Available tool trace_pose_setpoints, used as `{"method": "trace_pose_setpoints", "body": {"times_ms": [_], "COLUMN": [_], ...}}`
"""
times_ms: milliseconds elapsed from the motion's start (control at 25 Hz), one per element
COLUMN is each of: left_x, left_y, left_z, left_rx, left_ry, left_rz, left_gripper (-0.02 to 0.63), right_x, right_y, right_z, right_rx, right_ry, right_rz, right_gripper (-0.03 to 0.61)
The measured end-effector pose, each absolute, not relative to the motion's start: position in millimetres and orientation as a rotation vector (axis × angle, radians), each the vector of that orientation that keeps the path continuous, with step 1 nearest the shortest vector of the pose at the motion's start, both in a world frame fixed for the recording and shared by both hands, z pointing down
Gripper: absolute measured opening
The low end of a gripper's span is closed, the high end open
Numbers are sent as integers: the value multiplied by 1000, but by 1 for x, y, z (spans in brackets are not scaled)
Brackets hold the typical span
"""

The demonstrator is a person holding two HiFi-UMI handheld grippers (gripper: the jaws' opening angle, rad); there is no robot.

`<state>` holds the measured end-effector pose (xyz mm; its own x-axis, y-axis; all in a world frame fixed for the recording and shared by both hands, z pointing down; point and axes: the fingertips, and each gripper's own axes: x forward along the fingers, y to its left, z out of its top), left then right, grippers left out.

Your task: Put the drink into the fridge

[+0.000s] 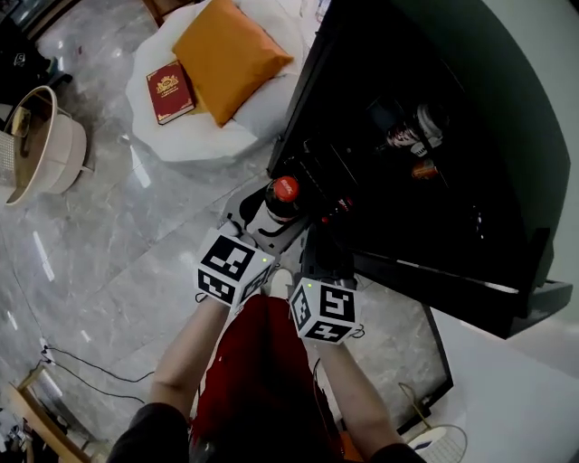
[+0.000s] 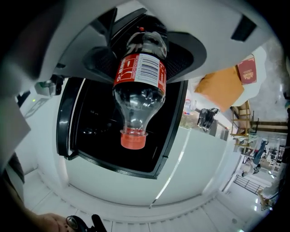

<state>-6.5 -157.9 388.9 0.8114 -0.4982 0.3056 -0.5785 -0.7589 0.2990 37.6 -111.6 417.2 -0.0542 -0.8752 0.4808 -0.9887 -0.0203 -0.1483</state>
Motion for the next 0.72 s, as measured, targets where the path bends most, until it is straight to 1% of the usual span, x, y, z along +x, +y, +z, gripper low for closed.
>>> {"method": "trace_pose_setpoints", "body": {"times_ms": [160,360,720], "left_x": [0,8,36], "left_y": [-173,-189,-215], "left_z": [416,446,475], "left_rx": [2641,2672,2730], "left_ry": [-814,-805,-745], "left_rz": [282,272,250], "left_gripper": [322,322,322], "right_x": [40,48,57], "right_y": [-117,-121,-134], "right_z": [448,493,547], "right_rx": [1985,2014,2032], "right_ry": [-1979,-1941,-1898], "right_rz": [636,685,715], "right_gripper": [17,17,17]}}
